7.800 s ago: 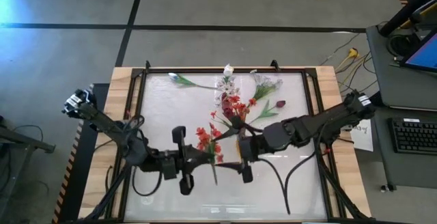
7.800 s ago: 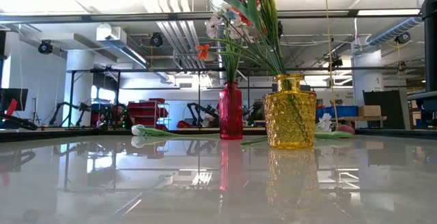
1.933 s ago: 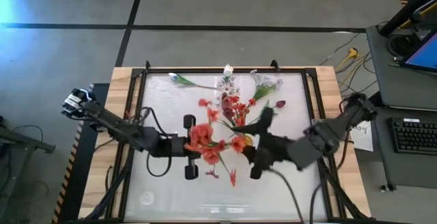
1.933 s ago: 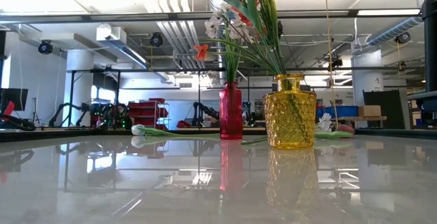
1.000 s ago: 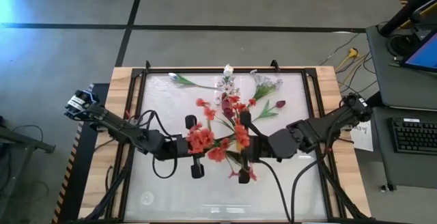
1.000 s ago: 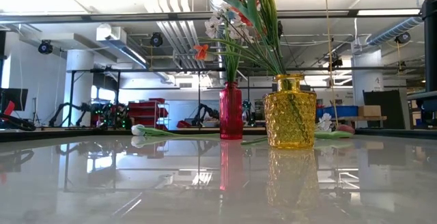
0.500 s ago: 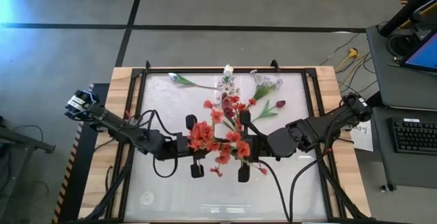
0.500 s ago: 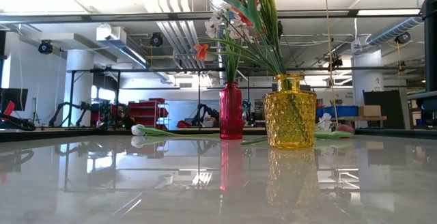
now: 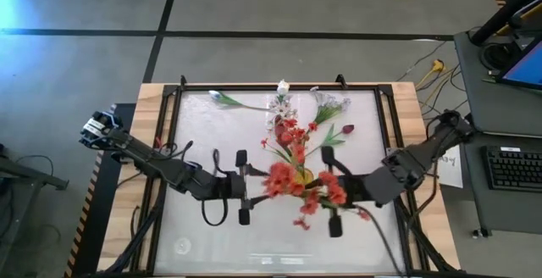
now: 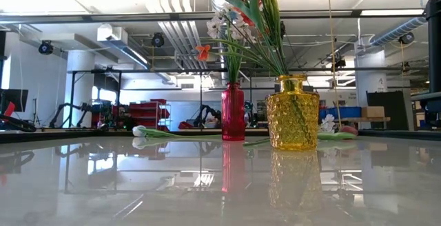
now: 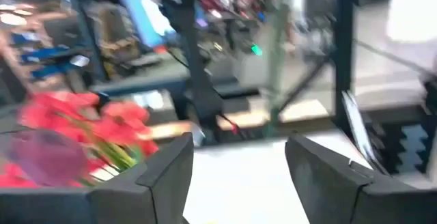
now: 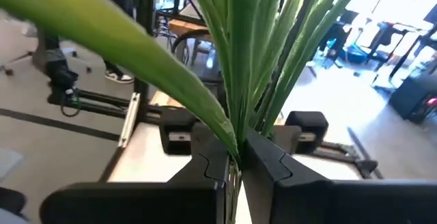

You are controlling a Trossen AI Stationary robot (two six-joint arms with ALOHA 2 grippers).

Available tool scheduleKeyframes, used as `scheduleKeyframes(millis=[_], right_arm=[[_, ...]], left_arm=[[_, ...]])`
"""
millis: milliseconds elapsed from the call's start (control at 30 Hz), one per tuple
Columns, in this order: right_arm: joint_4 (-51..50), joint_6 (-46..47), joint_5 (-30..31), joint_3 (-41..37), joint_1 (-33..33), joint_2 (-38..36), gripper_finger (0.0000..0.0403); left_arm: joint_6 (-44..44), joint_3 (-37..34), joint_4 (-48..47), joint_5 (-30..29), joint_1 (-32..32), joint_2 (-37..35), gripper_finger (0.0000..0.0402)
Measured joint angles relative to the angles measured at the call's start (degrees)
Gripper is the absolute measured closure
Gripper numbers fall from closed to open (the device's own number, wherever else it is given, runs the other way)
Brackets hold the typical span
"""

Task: Sort flowers into vase by color
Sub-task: Put the orange flowers into the yellow vase

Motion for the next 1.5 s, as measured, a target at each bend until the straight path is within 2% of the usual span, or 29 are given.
scheduleKeyframes(millis=[200, 400, 667, 867, 967, 1067, 1233, 1500], right_arm=[[3.1, 5.9, 2.3, -13.6, 0.5, -9.4, 0.0385], [11.8, 8.2, 7.2, -29.5, 0.5, -18.3, 0.0385], [35.3, 7.3, 9.3, -50.6, 0.5, -27.3, 0.0385], [51.8, 4.3, 12.3, -62.4, 0.5, -28.8, 0.0385], [59.1, 2.8, 13.2, -66.3, -0.1, -28.1, 0.0385], [61.5, 1.9, 14.3, -68.4, -0.5, -27.5, 0.0385], [61.8, 2.7, 15.3, -69.0, -1.3, -26.0, 0.0385], [62.2, 5.9, 15.3, -69.0, -2.2, -22.3, 0.0385]], left_arm=[[-2.3, -0.2, -8.9, 8.8, -0.8, 0.0, 0.0183], [-5.4, -0.8, -12.3, 9.0, -0.9, 1.6, 0.0183], [-5.7, -1.2, -10.4, 9.0, -0.9, 5.5, 0.0183], [-5.6, -1.2, -8.6, 8.9, -0.8, 6.0, 0.0183], [-5.4, -1.2, -8.7, 8.5, -0.8, 5.6, 0.0183], [-5.3, -1.2, -8.6, 7.1, -0.8, 5.2, 0.0183], [-5.2, -1.2, -9.4, 1.8, -0.8, 5.0, 0.0183], [-5.2, -1.2, -9.7, 1.1, -0.8, 4.9, 0.0183]])
